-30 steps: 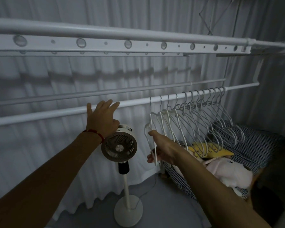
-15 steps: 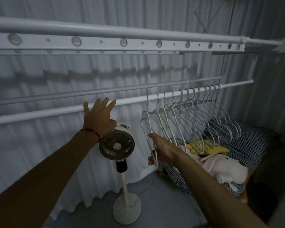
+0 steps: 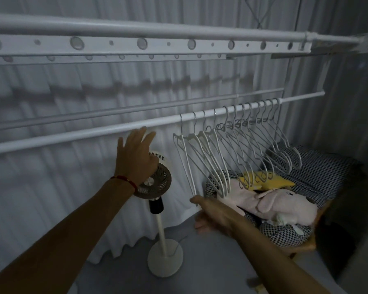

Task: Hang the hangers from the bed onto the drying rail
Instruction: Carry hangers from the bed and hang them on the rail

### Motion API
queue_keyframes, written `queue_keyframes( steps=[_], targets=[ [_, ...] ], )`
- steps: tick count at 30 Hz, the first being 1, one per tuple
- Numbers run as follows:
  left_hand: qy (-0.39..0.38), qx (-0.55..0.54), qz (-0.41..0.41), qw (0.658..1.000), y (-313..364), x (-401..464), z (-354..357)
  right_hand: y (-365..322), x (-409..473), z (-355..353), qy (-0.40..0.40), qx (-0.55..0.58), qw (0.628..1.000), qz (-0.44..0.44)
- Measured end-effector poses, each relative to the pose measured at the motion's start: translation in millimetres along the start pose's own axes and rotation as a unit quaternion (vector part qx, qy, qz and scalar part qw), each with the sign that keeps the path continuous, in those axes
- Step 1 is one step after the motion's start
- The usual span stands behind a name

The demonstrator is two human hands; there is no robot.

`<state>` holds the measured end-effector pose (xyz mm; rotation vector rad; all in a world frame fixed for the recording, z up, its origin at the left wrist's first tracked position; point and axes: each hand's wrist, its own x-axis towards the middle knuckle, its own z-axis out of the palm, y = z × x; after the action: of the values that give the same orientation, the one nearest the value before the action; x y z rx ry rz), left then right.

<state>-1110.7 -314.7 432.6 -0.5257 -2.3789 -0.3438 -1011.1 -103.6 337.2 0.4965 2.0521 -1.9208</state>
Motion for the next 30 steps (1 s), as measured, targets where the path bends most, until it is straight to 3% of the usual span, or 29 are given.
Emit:
queue_keyframes(
  steps=[3, 6, 9, 14, 17, 21, 26, 30],
  targets=[
    [0.035, -0.175, -0.005, 0.984, 41, -30, 4, 28, -13, -18, -0.001, -0.038, 0.999, 0.031],
    [0.038, -0.244, 0.022, 0.969, 86, -61, 14, 52, -31, -42, -0.003, -0.081, 0.995, 0.056],
    [-0.021, -0.3, 0.029, 0.953, 129, -88, 35, 73, -50, -66, 0.043, -0.104, 0.993, 0.036],
    [-0.178, -0.385, 0.004, 0.906, 196, -134, 67, 120, -100, -91, 0.23, -0.176, 0.954, -0.08],
    [-0.279, -0.446, 0.009, 0.85, 240, -176, 82, 165, -150, -98, 0.328, -0.144, 0.93, -0.079],
    [-0.413, -0.475, 0.05, 0.775, 304, -270, 89, 247, -234, -96, 0.425, -0.078, 0.902, 0.011],
    [-0.534, -0.458, 0.179, 0.688, 386, -388, 50, 360, -361, -76, 0.528, 0.009, 0.839, 0.13],
    [-0.59, -0.411, 0.308, 0.623, 446, -472, 1, 454, -473, -50, 0.596, 0.093, 0.768, 0.215]
  ],
)
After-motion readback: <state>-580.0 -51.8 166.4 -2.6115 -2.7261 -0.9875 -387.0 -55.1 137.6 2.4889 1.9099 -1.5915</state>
